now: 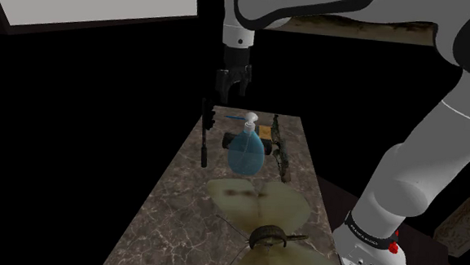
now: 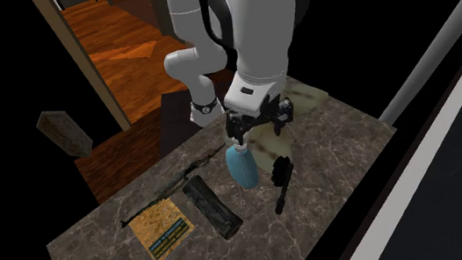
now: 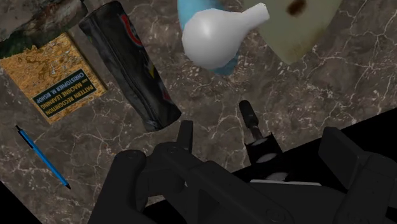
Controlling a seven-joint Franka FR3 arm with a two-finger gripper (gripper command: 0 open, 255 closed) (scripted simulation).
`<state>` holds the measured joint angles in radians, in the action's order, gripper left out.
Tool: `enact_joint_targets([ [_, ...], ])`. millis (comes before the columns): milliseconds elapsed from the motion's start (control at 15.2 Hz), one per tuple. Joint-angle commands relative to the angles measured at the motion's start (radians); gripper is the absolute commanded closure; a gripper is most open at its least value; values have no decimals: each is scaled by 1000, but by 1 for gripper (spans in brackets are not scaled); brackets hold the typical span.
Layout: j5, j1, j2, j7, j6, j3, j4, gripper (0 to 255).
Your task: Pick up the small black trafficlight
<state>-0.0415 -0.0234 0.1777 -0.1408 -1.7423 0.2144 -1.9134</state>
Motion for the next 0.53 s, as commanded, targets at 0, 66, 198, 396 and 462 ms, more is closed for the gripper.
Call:
enact_joint_targets([
  [0,8,-7,-77,-26,-11,16,64,0],
  [66,14,-11,-116,-40,-11,23,101,0],
  [198,28,-21,-196,-66,-8,36,182,0],
  [396,29,-23,-202,-67,-35,36,161,0],
  [462,29,-23,-202,-67,-48,36,148,0],
])
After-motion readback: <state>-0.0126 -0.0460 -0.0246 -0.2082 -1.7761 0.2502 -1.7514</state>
